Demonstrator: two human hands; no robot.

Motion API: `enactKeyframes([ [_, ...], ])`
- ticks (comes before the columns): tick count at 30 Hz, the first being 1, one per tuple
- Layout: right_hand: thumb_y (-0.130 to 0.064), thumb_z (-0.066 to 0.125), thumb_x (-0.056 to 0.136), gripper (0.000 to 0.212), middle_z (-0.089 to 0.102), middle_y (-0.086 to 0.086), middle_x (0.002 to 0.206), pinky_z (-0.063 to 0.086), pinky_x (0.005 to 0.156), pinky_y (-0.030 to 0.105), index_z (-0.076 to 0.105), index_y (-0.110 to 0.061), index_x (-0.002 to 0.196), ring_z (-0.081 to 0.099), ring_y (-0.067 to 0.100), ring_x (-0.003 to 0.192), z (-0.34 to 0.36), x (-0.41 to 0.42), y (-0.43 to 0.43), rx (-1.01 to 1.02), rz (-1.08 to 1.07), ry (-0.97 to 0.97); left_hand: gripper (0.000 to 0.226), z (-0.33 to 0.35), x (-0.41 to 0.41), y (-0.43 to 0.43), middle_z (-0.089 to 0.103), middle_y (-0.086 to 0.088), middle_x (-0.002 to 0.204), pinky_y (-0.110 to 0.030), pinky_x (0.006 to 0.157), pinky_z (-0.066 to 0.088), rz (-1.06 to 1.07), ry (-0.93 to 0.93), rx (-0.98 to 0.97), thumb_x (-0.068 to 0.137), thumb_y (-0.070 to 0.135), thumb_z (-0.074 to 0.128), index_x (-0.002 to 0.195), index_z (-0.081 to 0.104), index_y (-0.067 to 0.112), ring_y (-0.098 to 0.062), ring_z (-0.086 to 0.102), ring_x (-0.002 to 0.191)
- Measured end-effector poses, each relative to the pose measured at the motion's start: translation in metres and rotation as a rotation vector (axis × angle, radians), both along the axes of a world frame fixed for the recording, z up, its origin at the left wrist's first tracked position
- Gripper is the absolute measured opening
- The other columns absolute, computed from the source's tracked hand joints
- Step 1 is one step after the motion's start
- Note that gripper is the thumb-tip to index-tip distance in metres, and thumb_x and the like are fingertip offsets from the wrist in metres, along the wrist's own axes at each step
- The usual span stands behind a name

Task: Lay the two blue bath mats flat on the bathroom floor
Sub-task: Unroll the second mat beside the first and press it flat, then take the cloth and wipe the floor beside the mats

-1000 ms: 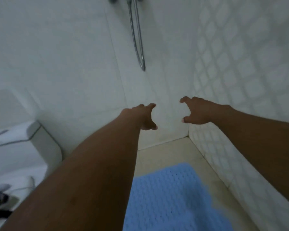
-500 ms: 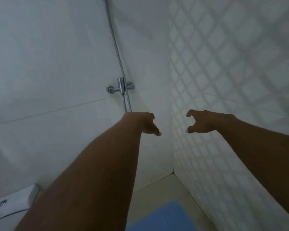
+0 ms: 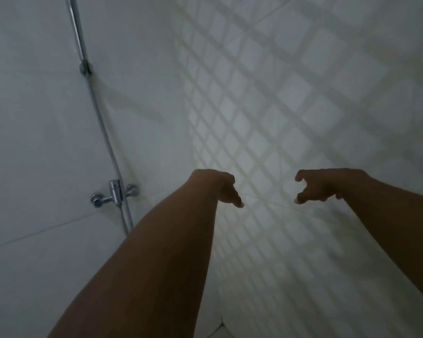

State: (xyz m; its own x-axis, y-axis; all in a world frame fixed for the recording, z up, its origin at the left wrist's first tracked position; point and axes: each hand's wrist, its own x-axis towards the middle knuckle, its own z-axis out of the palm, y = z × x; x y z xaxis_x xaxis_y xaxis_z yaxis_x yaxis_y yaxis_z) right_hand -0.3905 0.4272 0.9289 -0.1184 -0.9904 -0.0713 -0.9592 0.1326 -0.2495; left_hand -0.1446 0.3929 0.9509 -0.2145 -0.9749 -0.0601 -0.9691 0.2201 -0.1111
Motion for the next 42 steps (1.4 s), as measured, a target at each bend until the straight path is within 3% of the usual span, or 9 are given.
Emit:
enactKeyframes([
  [5,-0.046,0.070,0.091,0.076,0.057,0.011,0.136,0.043,0.054,0.026,0.031,-0.023,0.152,0.064,0.025,0.092,0.013,-0.051,0.006,-0.045,-0.107,-0.010,0.089,0.004,-0.076,-0.020,0.060,0.000,0.138,-0.045,0.109,0.041,-0.152,-0.015,0.009,0.079,0.070,0.068,0.153,0.038,0.031,-0.027,0.063,0.119],
  [9,-0.042,0.068,0.093,0.052,0.075,0.015,0.109,0.050,0.054,0.026,0.063,-0.002,0.124,0.072,0.026,0.082,0.014,-0.096,0.026,-0.002,-0.237,-0.026,0.085,0.002,-0.136,-0.036,0.066,-0.004,0.120,-0.045,0.105,0.046,-0.282,-0.081,0.032,0.078,0.072,0.067,0.147,0.047,0.026,-0.027,0.067,0.108],
  [14,-0.045,0.069,0.091,0.041,0.079,0.009,0.089,0.057,0.069,0.035,0.069,-0.006,0.104,0.077,0.027,0.088,0.017,-0.140,0.084,0.027,-0.454,-0.078,0.072,0.001,-0.214,-0.034,0.073,-0.004,0.111,-0.044,0.097,0.052,-0.508,-0.072,0.144,0.078,0.072,0.069,0.118,0.065,0.012,-0.023,0.072,0.084],
  [22,-0.041,0.065,0.095,0.045,0.072,0.013,0.113,0.058,0.069,0.035,0.060,-0.005,0.122,0.073,0.027,0.100,0.028,-0.133,0.216,0.095,-0.878,-0.004,0.072,0.004,-0.282,0.047,0.073,-0.002,0.114,-0.036,0.069,0.049,-0.921,0.040,0.206,0.083,0.066,0.068,0.133,0.058,0.015,-0.025,0.071,0.095],
  [25,-0.040,0.066,0.095,0.040,0.073,0.012,0.111,0.059,0.091,0.045,0.062,-0.009,0.118,0.073,0.027,0.102,0.024,-0.108,0.278,0.086,-1.024,-0.018,0.067,-0.003,-0.301,0.091,0.073,-0.002,0.112,-0.030,0.059,0.046,-1.078,0.036,0.229,0.083,0.064,0.070,0.125,0.064,0.012,-0.024,0.073,0.091],
  [32,-0.042,0.068,0.093,0.034,0.074,0.008,0.097,0.062,0.085,0.044,0.065,-0.013,0.110,0.074,0.019,0.088,0.015,-0.038,0.460,0.024,-1.396,0.009,0.055,-0.019,-0.323,0.275,0.062,0.000,0.086,-0.025,0.056,0.039,-1.579,0.091,0.266,0.088,0.048,0.074,0.125,0.063,0.009,-0.017,0.058,0.073],
  [34,-0.040,0.067,0.094,0.034,0.075,0.012,0.096,0.063,0.082,0.045,0.066,-0.010,0.110,0.074,0.025,0.088,0.027,-0.008,0.522,-0.032,-1.517,0.070,0.048,-0.016,-0.314,0.341,0.063,-0.001,0.082,-0.026,0.064,0.045,-1.725,0.088,0.278,0.087,0.047,0.075,0.117,0.063,0.010,-0.015,0.059,0.072],
  [37,-0.040,0.065,0.095,0.039,0.075,0.016,0.097,0.062,0.083,0.049,0.067,-0.004,0.111,0.074,0.034,0.092,0.051,0.047,0.604,-0.075,-1.671,0.163,0.051,-0.005,-0.290,0.439,0.070,-0.008,0.112,-0.034,0.090,0.052,-1.919,0.121,0.318,0.084,0.050,0.077,0.115,0.068,0.011,-0.023,0.067,0.101],
  [42,-0.039,0.066,0.095,0.038,0.076,0.015,0.098,0.063,0.083,0.047,0.068,-0.003,0.108,0.074,0.030,0.094,0.084,0.142,0.704,-0.138,-1.869,0.224,0.050,0.022,-0.228,0.578,0.064,-0.006,0.105,-0.024,0.064,0.048,-2.164,0.201,0.397,0.088,0.050,0.074,0.120,0.064,0.012,-0.018,0.061,0.084],
])
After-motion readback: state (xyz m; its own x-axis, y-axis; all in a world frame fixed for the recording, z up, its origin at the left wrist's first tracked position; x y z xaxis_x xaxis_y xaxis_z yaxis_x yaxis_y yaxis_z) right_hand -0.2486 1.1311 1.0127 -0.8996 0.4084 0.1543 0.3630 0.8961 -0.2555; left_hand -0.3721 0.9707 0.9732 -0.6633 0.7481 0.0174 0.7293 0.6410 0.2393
